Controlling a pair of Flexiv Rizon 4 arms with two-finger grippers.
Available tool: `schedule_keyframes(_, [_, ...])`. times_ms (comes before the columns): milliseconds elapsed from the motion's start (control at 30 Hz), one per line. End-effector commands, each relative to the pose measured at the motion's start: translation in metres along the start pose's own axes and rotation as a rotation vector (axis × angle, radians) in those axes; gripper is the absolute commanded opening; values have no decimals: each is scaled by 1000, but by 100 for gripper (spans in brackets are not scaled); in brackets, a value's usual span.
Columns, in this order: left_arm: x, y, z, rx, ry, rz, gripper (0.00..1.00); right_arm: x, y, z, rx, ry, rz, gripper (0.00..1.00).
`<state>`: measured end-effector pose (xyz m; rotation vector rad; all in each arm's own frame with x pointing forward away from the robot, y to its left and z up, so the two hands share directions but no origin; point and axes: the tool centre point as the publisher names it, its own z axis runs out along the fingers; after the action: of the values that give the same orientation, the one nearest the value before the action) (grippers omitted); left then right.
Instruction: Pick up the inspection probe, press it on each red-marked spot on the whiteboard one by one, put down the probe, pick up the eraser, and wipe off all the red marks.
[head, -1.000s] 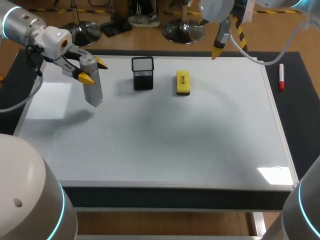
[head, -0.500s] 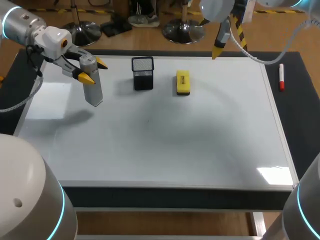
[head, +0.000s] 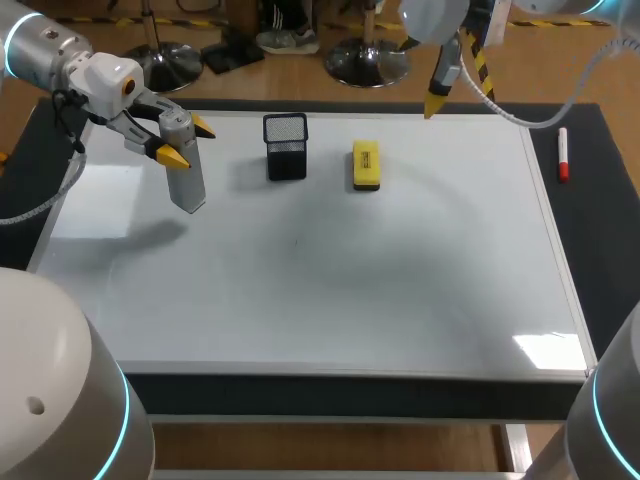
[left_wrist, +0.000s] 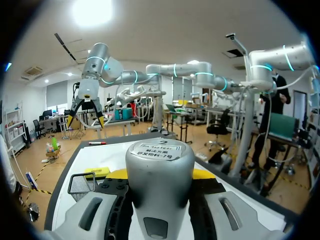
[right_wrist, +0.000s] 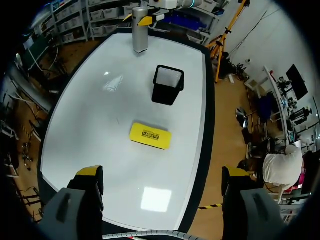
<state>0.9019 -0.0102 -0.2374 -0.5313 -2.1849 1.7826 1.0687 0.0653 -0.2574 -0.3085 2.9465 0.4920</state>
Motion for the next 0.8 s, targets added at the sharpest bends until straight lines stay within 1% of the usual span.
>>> schedule_keyframes(33, [-8,-5,0,-21,-49,-22,0,-1,0,0,3,3,-1,100])
schedule_keyframes(267, [-31,-13,-12,-23,-266,-95,0,-1,0,0,3,3,-1,100])
schedule_keyframes(367, [-40,-18,-16,-22,-322,-112,0,-1,0,0,3,3,-1,100])
schedule_keyframes(667, [-68,-36,-23,-26,-455,-133,0,-1,0,0,3,3,-1,100])
schedule_keyframes(800, [-80,-44,-23,-36,-491,-126,0,-1,0,0,3,3,-1,100])
